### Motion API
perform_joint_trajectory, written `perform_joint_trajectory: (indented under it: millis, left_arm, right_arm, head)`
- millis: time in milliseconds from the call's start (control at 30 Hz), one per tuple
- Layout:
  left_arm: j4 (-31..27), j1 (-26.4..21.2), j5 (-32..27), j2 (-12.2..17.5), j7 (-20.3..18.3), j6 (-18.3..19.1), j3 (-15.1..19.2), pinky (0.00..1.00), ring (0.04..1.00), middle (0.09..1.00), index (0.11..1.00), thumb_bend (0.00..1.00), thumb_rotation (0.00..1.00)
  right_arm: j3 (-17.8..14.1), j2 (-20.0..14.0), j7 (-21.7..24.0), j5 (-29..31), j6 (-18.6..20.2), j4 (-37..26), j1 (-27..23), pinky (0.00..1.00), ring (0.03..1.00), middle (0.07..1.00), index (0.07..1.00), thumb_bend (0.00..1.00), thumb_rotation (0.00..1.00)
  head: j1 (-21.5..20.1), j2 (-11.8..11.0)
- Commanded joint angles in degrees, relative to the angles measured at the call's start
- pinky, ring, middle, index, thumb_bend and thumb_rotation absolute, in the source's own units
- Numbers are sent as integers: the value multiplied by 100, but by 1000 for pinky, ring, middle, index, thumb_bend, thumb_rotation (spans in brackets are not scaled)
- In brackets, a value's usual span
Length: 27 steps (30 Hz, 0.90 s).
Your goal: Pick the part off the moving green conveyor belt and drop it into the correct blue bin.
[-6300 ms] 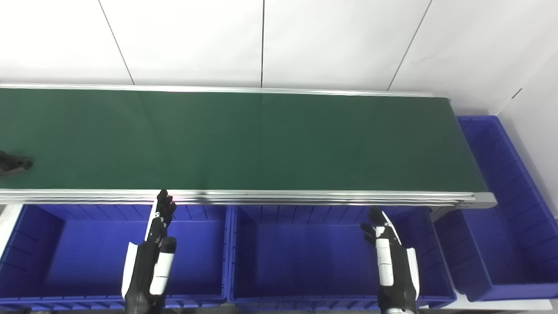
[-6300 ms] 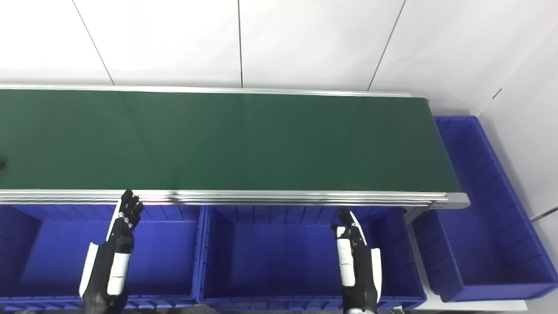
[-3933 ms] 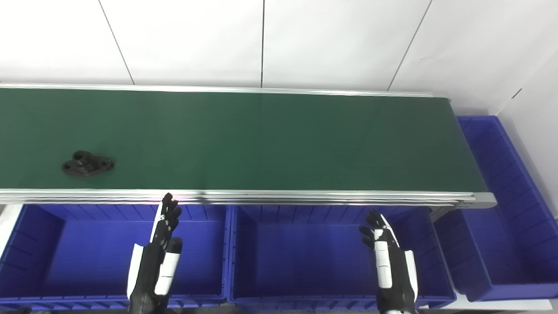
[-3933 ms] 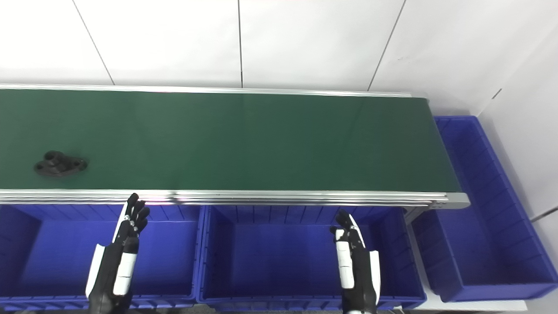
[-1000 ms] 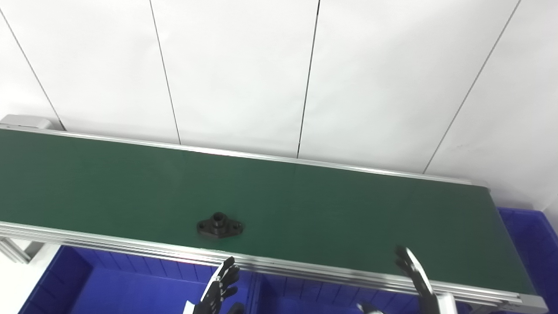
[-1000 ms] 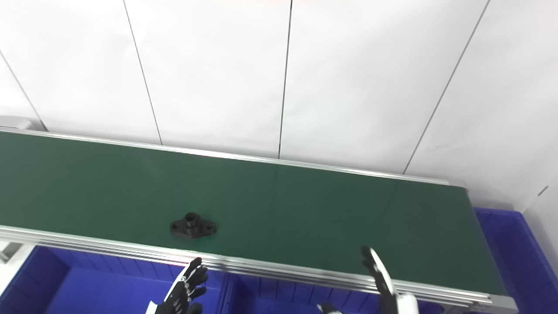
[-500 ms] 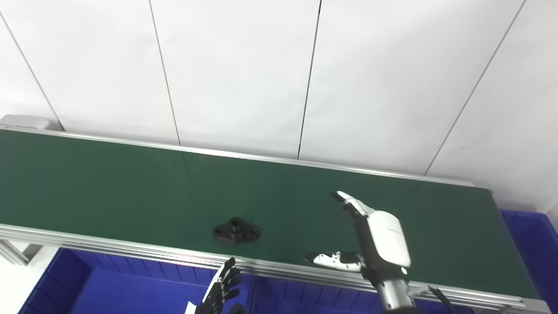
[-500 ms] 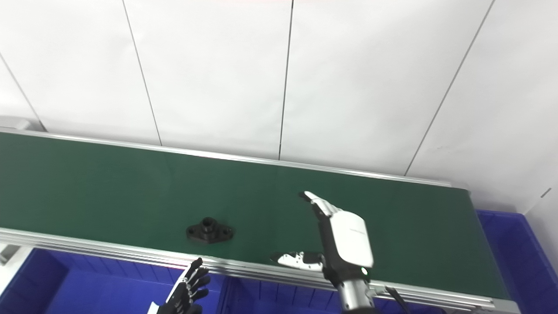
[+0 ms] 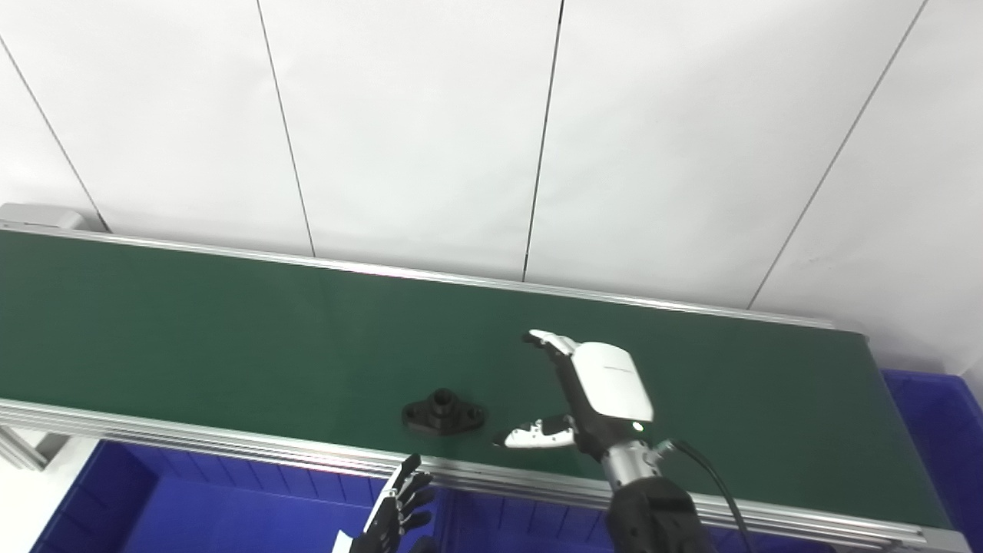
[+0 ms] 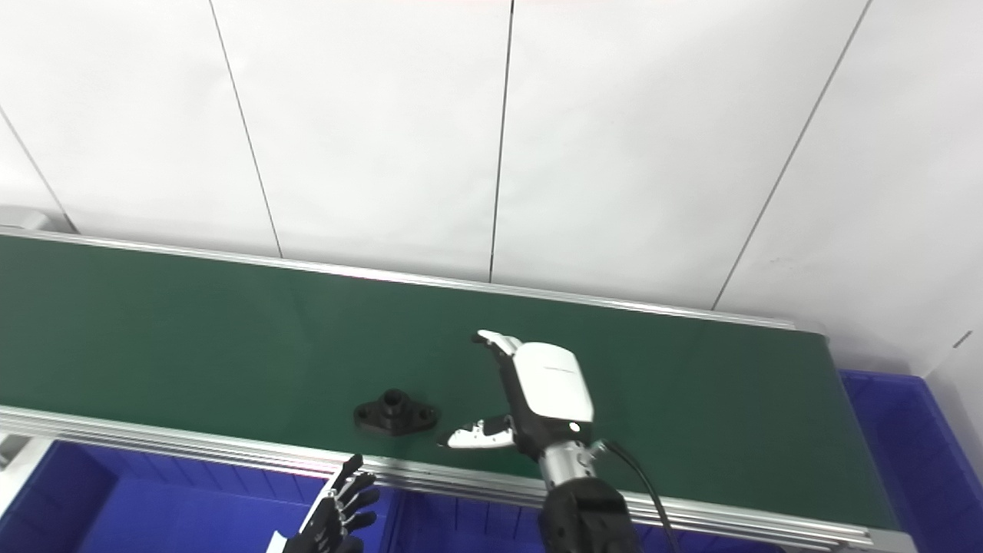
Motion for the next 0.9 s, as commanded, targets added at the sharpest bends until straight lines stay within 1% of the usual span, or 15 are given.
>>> perform_joint_trajectory:
  millis: [0,167,267,400,467,533,567,633,667,700,733,767,833,867]
  left_arm:
    - [-172,5,8,-59,4,-91,-48,798,850,888,944,714,878]
    - [-176,21,33,-98,29,-101,-81,797,846,887,947,710,879]
    - [-185,26,47,-105,25,-99,-98,798,845,889,950,710,882]
    - [-225,46,90,-122,34,-62,-115,796,845,892,952,721,899]
    - [-252,63,82,-133,33,-60,-125,793,842,890,949,726,891]
    - [-298,83,74,-135,20,-35,-138,794,843,888,947,714,882]
    - [-330,98,80,-136,17,-17,-142,795,845,888,946,709,879]
    - [-381,121,77,-133,7,10,-146,794,845,888,944,708,878]
    - [-394,129,79,-131,6,14,-144,794,845,888,943,712,877]
    - [-416,139,77,-126,1,24,-143,793,845,888,944,718,880]
    - [-430,146,76,-122,-1,31,-143,794,845,888,944,722,882]
    - [-449,151,64,-112,-12,42,-141,800,847,889,945,722,882]
    - [-480,159,48,-96,-29,61,-139,803,848,890,946,721,882]
    - [-495,163,44,-89,-36,69,-137,806,849,892,946,719,884]
  right_arm:
    - [98,92,-170,-81,81,64,-331,745,730,793,812,986,385]
    - [326,90,-294,-34,58,520,-578,758,725,789,803,994,389]
    - [377,134,-389,133,-4,800,-685,757,718,779,793,1000,382]
    - [444,158,-416,240,23,980,-759,753,712,767,775,997,365]
    - [477,174,-397,300,53,1085,-798,746,707,763,756,986,346]
    - [520,142,-392,349,19,1230,-846,747,693,721,718,934,272]
    - [558,110,-394,335,13,1300,-870,730,659,673,691,895,233]
    - [673,20,-397,254,6,1445,-920,664,593,598,646,842,198]
    - [743,-38,-349,202,37,1501,-937,607,538,552,555,654,166]
    - [808,-89,-314,159,65,1545,-950,559,501,525,524,589,154]
    - [855,-123,-295,141,90,1568,-959,485,448,471,526,551,66]
    - [919,-187,-286,87,125,1620,-959,390,373,465,507,537,22]
    - [993,-281,-294,71,162,1706,-950,342,335,470,494,533,9]
    - [1016,-315,-299,95,175,1737,-944,327,340,430,506,528,3]
  head:
    - [3,13]
    - [34,23]
    - [68,46]
    - [86,70]
    - [87,88]
    - [86,104]
    - [87,136]
    - [85,149]
    - [78,167]
    - [59,194]
    - [59,194]
    - [39,217]
    - [27,240]
    - [24,244]
